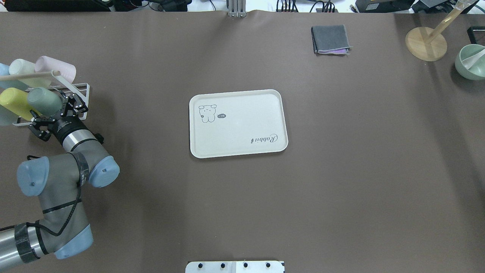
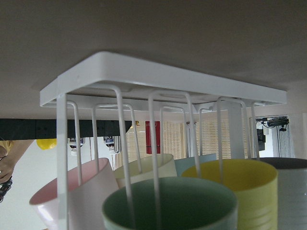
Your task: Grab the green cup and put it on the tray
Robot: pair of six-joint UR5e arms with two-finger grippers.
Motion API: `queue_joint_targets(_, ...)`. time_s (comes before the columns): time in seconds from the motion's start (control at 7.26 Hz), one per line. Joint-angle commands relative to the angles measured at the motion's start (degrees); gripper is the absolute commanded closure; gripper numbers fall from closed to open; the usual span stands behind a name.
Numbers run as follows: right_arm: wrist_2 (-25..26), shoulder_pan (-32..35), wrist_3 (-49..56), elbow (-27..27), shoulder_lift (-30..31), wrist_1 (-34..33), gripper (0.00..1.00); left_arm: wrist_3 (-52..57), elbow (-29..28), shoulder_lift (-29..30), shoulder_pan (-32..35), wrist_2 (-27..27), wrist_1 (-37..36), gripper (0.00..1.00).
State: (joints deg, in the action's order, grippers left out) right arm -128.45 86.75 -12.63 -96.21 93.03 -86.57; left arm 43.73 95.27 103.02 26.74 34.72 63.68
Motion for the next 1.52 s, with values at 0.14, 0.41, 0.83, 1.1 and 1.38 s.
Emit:
queue_joint_targets(0.14, -0.5, -0.3, -0.8, 0.7, -2.4, -0.5, 0.00, 0.0, 0.3, -0.3, 0.7, 0.0, 2.1, 0.32)
queue_joint_targets(0.41, -10.3, 0.9, -0.7, 0.4, -1.4, -2.6, 0.00, 0.0, 0.0, -0.4, 0.8, -0.1, 2.2, 0.69)
queue_joint_targets(0.83, -8.3, 5.8, 1.6, -2.7, 2.8, -2.5, 0.00, 0.2, 0.3, -0.9, 0.3, -0.7, 1.7, 0.83)
queue_joint_targets(1.1, -6.7, 4.1, 1.7, -1.2, 2.4, -1.5, 0.00, 0.6, 3.2, -3.3, 0.0, -0.9, 1.5, 0.84)
queue_joint_targets(1.38, -6.5, 4.1, 5.1, -1.2, 4.4, -0.9, 0.00, 1.4, 5.4, -4.9, -0.5, -0.9, 1.5, 0.84)
